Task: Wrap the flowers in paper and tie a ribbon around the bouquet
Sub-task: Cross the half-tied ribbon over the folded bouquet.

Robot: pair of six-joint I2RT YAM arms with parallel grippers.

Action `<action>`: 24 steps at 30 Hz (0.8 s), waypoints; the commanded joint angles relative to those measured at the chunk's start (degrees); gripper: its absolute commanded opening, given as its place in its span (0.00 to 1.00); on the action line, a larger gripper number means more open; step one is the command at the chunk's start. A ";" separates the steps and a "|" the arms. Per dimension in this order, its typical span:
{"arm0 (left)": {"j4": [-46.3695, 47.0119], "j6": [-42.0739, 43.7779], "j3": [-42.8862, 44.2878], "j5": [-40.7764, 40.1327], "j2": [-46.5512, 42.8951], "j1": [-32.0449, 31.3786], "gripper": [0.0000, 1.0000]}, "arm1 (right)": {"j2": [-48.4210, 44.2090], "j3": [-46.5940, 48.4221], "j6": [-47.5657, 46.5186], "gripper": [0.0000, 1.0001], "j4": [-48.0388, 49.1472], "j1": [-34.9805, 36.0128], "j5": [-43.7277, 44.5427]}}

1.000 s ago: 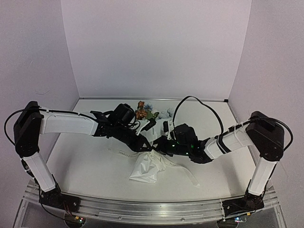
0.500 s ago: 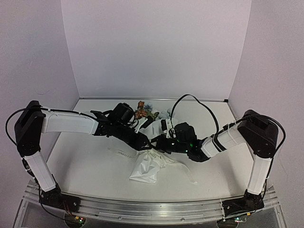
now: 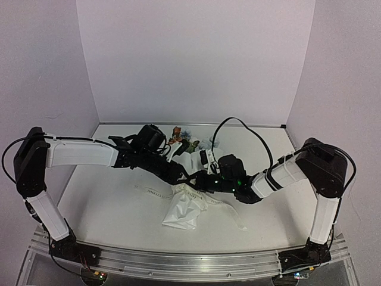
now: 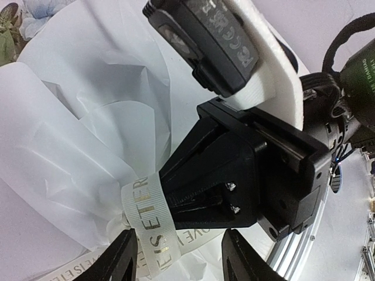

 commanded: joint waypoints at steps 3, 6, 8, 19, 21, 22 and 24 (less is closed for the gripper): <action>3.42 -1.39 -0.34 -2.57 -5.50 1.69 0.53 | 0.65 1.09 -1.93 0.00 2.91 0.17 0.29; 3.91 -2.34 -1.22 -5.30 -6.81 2.31 0.55 | 0.72 1.12 -1.94 0.00 2.88 0.17 0.22; 3.84 -4.22 -1.94 -9.02 -7.37 3.16 0.55 | 0.67 1.18 -1.94 0.00 2.94 0.17 0.23; -0.92 -6.88 -0.93 -6.99 0.28 6.72 0.42 | 0.49 1.71 -1.68 0.00 2.91 0.17 -0.50; -0.81 -6.54 -0.21 -4.54 2.07 6.72 0.41 | 0.52 1.95 -1.55 0.00 2.86 0.17 -0.68; -0.65 -6.43 0.13 -3.30 2.73 6.68 0.40 | 0.56 2.03 -1.51 0.00 2.83 0.17 -0.75; -0.02 -6.35 0.47 -1.35 3.46 6.55 0.40 | 0.54 2.14 -1.42 0.00 2.85 0.13 -0.82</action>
